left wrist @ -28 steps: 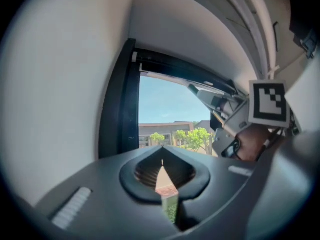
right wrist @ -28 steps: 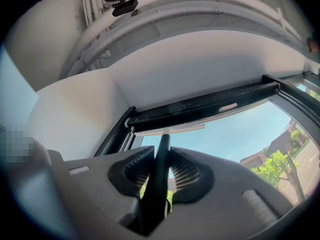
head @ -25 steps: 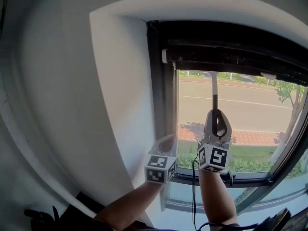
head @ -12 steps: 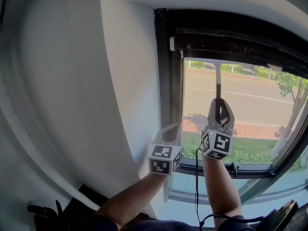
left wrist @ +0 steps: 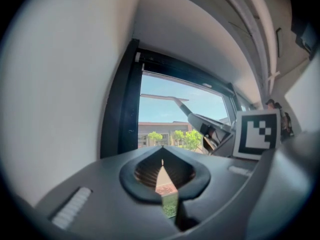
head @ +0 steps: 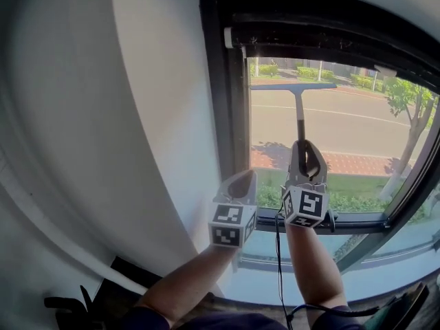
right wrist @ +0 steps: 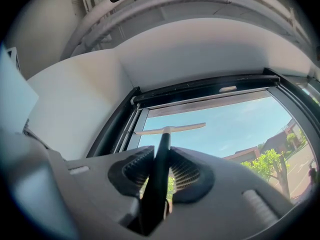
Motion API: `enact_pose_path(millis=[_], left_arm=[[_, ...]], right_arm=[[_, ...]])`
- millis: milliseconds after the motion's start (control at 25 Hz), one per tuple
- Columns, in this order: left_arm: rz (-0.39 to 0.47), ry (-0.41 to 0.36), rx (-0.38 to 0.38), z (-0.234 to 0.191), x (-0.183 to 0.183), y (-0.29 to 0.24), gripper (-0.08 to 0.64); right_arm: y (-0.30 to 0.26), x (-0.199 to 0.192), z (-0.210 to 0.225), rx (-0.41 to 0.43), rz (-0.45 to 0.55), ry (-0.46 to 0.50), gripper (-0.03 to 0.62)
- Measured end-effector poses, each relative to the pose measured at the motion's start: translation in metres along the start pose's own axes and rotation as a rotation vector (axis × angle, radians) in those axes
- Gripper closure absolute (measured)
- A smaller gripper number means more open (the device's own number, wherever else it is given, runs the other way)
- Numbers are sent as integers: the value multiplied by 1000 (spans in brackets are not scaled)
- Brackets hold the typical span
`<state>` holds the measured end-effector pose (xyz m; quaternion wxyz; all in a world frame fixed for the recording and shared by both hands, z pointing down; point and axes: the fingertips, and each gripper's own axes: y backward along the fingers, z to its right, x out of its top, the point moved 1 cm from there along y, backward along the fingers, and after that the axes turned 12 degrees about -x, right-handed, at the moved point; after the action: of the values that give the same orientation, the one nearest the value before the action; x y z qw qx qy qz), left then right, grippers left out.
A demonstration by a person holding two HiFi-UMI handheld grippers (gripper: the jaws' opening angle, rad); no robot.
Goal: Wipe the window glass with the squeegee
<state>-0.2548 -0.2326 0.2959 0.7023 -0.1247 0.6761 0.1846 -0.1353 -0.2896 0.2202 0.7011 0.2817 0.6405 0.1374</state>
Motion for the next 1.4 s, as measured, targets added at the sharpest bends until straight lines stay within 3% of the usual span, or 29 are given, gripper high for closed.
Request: enact_pose_path(millis=[1160, 1400], left_arm=[[-107, 68, -46, 21, -66, 19, 555], [-125, 29, -60, 26, -74, 20, 555]], right_arm=[[86, -108, 4, -22, -210, -74, 489], [105, -127, 3, -47, -241, -108, 489]])
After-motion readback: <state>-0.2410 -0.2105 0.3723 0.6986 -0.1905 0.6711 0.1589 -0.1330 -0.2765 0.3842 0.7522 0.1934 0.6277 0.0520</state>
